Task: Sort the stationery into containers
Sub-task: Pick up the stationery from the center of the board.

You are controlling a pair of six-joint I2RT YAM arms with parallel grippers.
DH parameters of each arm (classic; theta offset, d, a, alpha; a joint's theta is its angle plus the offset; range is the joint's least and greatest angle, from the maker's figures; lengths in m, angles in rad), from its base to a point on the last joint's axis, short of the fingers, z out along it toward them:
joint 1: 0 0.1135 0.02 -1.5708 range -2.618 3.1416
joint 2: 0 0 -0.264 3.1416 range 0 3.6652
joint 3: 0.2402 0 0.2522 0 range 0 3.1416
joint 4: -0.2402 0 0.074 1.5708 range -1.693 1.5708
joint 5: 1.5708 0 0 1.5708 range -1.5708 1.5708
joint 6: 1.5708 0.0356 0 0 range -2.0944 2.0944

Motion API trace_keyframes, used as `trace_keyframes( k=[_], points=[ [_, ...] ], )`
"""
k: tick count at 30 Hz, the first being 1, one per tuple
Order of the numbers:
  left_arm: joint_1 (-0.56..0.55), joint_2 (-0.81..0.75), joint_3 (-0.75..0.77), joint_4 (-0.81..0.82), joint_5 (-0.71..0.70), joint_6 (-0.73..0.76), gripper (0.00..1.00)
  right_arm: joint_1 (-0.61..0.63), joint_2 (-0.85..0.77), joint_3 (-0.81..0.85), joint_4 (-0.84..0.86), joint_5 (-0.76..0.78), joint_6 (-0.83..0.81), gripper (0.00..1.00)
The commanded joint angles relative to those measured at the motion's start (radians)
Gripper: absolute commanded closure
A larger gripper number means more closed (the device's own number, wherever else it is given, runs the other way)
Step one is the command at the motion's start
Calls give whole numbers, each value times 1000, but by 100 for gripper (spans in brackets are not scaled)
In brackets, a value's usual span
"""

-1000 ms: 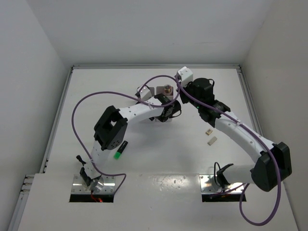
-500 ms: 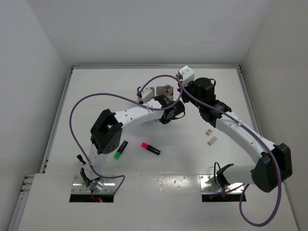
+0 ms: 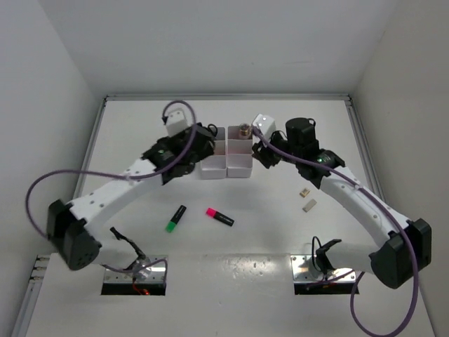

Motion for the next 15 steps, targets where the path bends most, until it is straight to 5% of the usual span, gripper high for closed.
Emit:
trace_keyframes(
  k=[1,3,8,13,15],
  points=[
    [165,-209,-97,346,501,584,3,18,-63,34,-212,-357,-194,55],
    [258,-287,-97,284,558,662,1,46,-16,17,-300,-507,-235,74],
    [401,-422,-176,253,586,722,0,231,209,105,-398,-438,-179,76],
    [505,-534,-330,263,532,722,0,408,430,222,-352,-244,16,38],
    [527,-557,-357,264,512,722,0,439,486,268,-365,-194,41,36]
  ],
)
